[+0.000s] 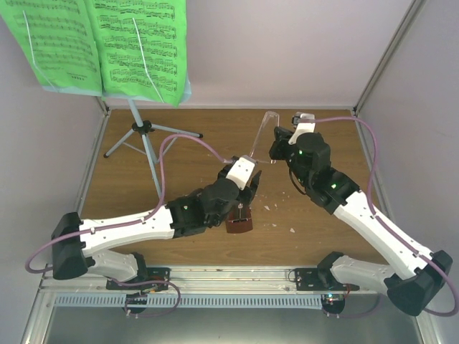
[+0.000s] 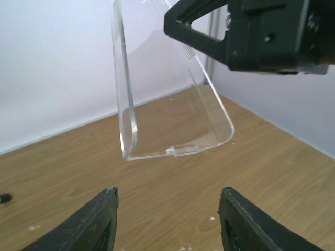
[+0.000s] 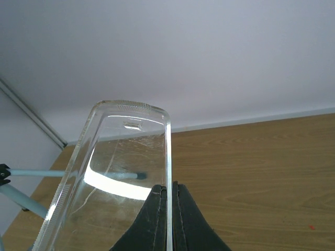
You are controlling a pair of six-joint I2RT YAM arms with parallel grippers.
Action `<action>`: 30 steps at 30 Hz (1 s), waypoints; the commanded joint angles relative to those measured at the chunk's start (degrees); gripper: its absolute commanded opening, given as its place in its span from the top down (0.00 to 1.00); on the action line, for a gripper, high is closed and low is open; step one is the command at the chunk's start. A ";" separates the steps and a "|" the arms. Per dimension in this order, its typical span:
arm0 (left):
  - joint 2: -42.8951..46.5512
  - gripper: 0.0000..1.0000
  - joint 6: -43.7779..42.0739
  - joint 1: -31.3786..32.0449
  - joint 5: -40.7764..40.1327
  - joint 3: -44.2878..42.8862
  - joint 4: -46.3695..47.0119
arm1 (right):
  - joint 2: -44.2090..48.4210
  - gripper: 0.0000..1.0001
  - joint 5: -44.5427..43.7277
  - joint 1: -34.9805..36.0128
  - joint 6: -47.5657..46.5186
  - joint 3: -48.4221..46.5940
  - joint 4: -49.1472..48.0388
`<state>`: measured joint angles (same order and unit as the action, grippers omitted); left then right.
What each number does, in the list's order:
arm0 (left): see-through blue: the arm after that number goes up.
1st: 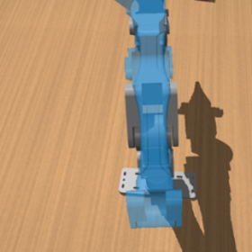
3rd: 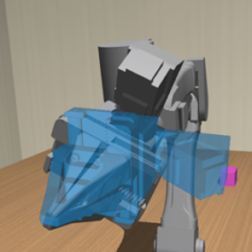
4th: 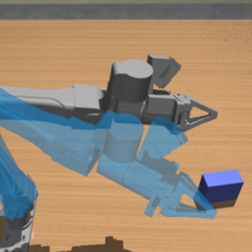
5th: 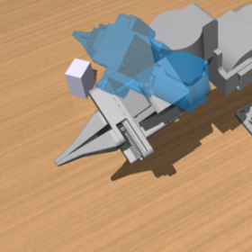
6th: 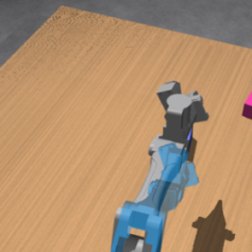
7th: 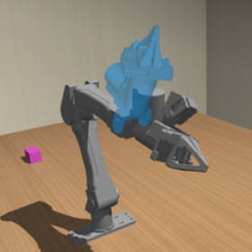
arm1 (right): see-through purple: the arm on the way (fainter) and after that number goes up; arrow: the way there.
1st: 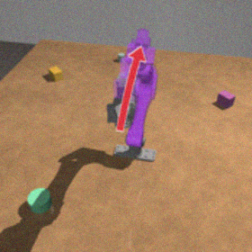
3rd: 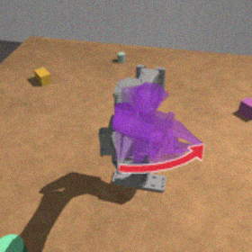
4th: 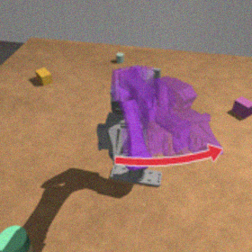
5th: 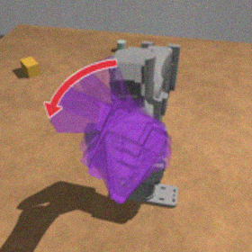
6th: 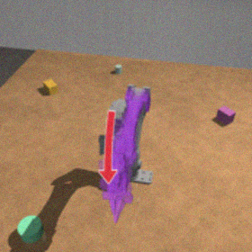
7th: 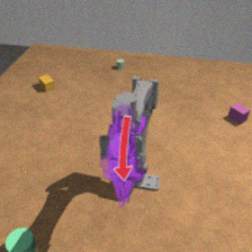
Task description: Pack up the instrument practice props
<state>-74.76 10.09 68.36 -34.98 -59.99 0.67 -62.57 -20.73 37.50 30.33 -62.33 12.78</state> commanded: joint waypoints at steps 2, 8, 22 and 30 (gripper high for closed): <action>-0.61 0.46 -6.48 -0.35 -8.39 -2.49 5.69 | 0.19 0.99 -1.36 0.99 0.27 -2.34 -2.61; -0.94 0.49 -9.69 -1.25 -6.93 -2.18 10.26 | -0.27 0.99 -0.38 1.25 0.43 -2.28 -2.84; -3.35 0.68 -15.94 -4.02 -4.07 -4.34 12.84 | -0.15 0.99 0.95 1.34 0.70 -2.27 -3.04; -3.94 0.80 -17.59 -4.02 -5.25 -4.30 12.96 | -0.60 0.99 1.30 1.35 0.78 -2.27 -3.36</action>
<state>-77.87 -6.15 64.51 -38.68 -62.78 9.98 -62.74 -19.33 38.30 30.46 -63.13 11.88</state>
